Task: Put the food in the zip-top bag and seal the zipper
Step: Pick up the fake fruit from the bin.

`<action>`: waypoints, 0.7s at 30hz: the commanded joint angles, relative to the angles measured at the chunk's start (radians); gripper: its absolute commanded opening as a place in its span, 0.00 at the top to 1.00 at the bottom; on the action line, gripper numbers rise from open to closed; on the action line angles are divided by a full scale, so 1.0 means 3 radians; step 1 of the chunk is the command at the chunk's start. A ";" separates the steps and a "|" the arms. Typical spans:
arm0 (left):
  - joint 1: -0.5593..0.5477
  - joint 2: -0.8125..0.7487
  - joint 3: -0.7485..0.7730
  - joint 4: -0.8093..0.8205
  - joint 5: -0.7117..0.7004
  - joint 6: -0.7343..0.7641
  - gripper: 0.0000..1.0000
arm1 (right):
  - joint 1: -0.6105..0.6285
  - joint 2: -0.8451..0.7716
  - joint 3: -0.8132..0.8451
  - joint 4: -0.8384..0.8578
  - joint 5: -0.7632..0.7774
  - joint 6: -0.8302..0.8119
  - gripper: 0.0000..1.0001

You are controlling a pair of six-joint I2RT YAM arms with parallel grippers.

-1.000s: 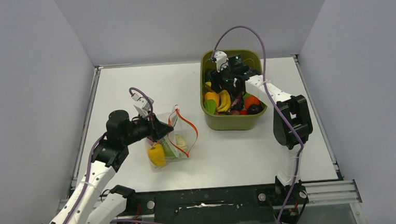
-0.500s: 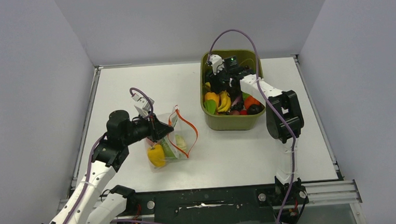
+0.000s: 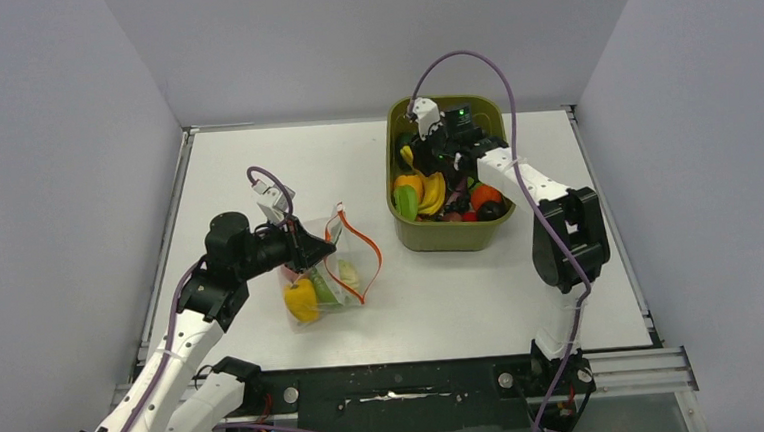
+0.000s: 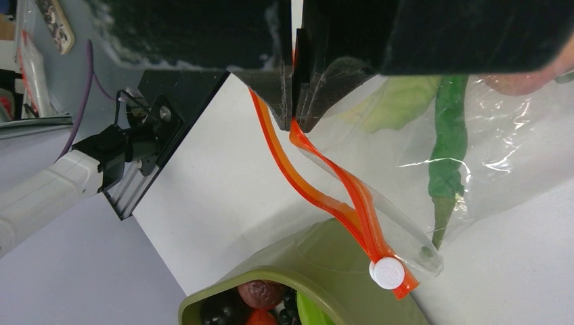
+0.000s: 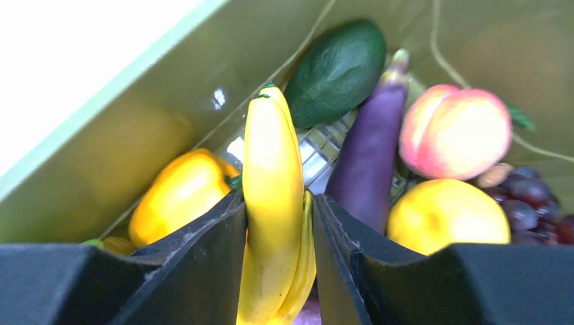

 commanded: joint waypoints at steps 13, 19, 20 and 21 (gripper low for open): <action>0.0004 -0.0051 0.0544 0.0432 0.0047 -0.0588 1.00 | 0.0018 -0.1522 -0.0909 0.1416 0.0268 0.0286 0.76; 0.0005 -0.0033 0.0492 0.0626 0.0036 -0.0749 1.00 | 0.0024 -0.1817 -0.1114 0.1678 0.0321 0.0239 0.76; 0.0005 -0.0030 0.0476 0.0654 0.0036 -0.0769 1.00 | 0.0025 -0.1860 -0.1137 0.1688 0.0338 0.0245 0.76; 0.0003 -0.0031 0.0465 0.0679 0.0032 -0.0792 1.00 | 0.0026 -0.1900 -0.1165 0.1680 0.0349 0.0244 0.76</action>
